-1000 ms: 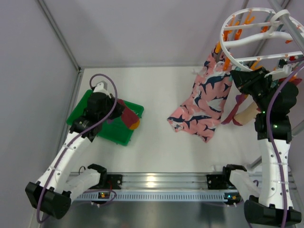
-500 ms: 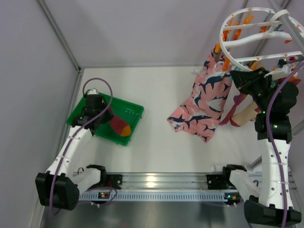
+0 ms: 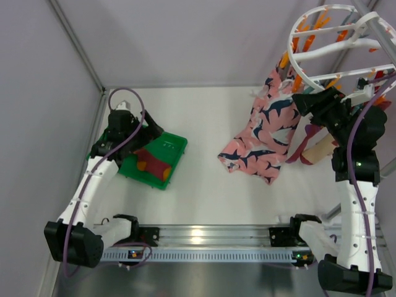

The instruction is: Remove the socks clipped to the hanger

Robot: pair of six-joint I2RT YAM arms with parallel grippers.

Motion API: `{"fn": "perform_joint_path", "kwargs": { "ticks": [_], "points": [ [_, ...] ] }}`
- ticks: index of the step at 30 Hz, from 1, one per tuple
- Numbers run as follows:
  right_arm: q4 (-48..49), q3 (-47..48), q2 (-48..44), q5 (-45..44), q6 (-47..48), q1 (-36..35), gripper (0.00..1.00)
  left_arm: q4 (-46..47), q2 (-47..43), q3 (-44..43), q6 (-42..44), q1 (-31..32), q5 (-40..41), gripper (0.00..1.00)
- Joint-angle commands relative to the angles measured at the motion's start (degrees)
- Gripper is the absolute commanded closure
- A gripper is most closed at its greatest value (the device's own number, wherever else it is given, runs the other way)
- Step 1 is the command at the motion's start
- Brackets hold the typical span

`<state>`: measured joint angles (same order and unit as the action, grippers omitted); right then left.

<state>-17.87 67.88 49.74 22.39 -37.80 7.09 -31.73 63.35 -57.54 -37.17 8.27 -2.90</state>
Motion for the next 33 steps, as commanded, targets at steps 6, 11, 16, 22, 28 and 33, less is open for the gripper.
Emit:
{"fn": "perform_joint_path", "kwargs": {
  "ticks": [6,11,16,22,28,33],
  "points": [
    [-8.8,3.8,-0.3,3.5,2.7,0.7,0.00,12.0,6.9,-15.0,4.6,33.5,-0.1,0.02],
    [-11.9,4.3,-2.4,4.8,2.4,0.4,0.01,21.3,17.2,-18.7,5.4,46.0,-0.8,0.03],
    [-14.4,4.9,-5.8,7.5,0.7,0.1,0.00,23.9,29.3,-27.5,5.6,49.6,-4.7,0.09],
    [-18.5,13.5,-7.3,11.7,-3.0,-1.2,0.00,35.1,36.7,-31.2,7.5,53.0,-8.4,0.10],
    [-17.3,17.6,-8.1,14.1,-7.1,-1.6,0.00,40.1,44.6,-37.5,15.4,57.0,-0.1,0.02],
    [-16.3,18.9,-8.3,15.5,-9.6,-1.6,0.01,47.9,52.5,-41.1,23.6,59.9,10.2,0.02]
  ]
}}
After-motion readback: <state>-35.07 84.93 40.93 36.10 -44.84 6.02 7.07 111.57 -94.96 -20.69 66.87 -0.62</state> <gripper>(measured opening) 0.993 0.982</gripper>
